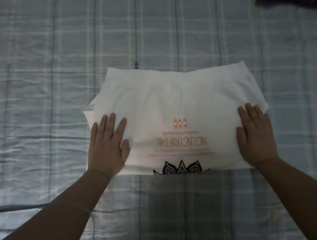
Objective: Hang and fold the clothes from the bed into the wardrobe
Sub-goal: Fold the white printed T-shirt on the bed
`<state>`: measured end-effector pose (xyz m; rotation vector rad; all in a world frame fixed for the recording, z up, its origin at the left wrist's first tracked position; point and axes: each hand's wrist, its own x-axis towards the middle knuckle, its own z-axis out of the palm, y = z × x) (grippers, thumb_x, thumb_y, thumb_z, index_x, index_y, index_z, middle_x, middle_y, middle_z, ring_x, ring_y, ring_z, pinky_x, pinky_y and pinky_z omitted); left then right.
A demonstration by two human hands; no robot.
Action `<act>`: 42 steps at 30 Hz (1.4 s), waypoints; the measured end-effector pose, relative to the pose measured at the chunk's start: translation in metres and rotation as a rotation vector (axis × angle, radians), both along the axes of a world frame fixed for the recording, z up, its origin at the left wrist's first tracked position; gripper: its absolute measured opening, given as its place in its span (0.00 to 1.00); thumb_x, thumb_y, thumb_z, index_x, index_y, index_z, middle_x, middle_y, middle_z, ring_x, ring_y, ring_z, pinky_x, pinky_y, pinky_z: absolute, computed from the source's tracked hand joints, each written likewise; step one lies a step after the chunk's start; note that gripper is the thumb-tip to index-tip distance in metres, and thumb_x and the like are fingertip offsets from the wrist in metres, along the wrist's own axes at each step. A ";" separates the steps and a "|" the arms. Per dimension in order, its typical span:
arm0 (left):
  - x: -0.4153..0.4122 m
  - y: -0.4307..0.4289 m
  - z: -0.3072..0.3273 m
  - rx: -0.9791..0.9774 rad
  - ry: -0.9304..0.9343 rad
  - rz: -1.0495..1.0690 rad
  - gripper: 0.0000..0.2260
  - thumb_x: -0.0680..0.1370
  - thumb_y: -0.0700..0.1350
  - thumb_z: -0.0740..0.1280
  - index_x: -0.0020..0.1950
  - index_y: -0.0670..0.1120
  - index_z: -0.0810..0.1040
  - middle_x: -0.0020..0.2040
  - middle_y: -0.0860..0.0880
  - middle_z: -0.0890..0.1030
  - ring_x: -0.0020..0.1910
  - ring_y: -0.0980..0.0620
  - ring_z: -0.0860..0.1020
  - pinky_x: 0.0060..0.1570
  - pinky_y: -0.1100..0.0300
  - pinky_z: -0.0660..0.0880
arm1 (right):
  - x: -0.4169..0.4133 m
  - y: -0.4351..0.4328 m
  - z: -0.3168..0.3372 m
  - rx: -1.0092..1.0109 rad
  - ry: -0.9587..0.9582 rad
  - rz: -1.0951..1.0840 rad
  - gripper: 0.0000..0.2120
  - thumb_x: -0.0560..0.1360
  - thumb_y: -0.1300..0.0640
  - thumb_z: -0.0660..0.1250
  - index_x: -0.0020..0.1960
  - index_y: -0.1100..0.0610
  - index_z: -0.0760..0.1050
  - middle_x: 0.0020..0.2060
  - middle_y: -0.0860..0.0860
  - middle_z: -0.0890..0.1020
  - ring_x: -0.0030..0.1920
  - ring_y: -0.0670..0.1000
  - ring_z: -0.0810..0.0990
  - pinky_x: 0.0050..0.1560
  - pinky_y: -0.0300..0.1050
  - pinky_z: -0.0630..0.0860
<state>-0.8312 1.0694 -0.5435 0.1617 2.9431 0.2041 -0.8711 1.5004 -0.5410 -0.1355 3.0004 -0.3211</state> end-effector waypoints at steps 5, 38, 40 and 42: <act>0.000 0.010 0.020 -0.011 -0.012 0.050 0.27 0.81 0.54 0.51 0.78 0.45 0.63 0.79 0.40 0.61 0.79 0.41 0.55 0.76 0.39 0.51 | -0.002 0.004 0.010 -0.079 -0.037 -0.025 0.28 0.78 0.51 0.53 0.76 0.60 0.64 0.75 0.61 0.66 0.75 0.61 0.62 0.75 0.62 0.57; -0.130 0.431 0.038 0.118 -0.337 0.134 0.27 0.77 0.56 0.67 0.66 0.43 0.61 0.61 0.44 0.68 0.57 0.41 0.76 0.44 0.52 0.67 | 0.067 0.036 0.036 -0.638 -0.441 -0.825 0.18 0.73 0.47 0.70 0.59 0.51 0.71 0.51 0.50 0.79 0.52 0.54 0.79 0.51 0.49 0.77; -0.133 0.428 0.035 0.164 -0.343 0.124 0.24 0.79 0.50 0.66 0.69 0.42 0.59 0.62 0.42 0.68 0.57 0.40 0.77 0.44 0.53 0.67 | 0.063 0.036 0.039 -0.645 -0.462 -0.852 0.16 0.72 0.44 0.70 0.55 0.49 0.70 0.46 0.47 0.78 0.47 0.52 0.79 0.46 0.47 0.76; -0.134 0.420 0.032 0.248 -0.366 0.107 0.26 0.79 0.43 0.64 0.73 0.41 0.57 0.61 0.41 0.69 0.55 0.39 0.77 0.44 0.53 0.69 | 0.059 0.037 0.041 -0.669 -0.454 -0.872 0.15 0.72 0.43 0.70 0.53 0.49 0.72 0.43 0.46 0.77 0.42 0.50 0.77 0.43 0.44 0.72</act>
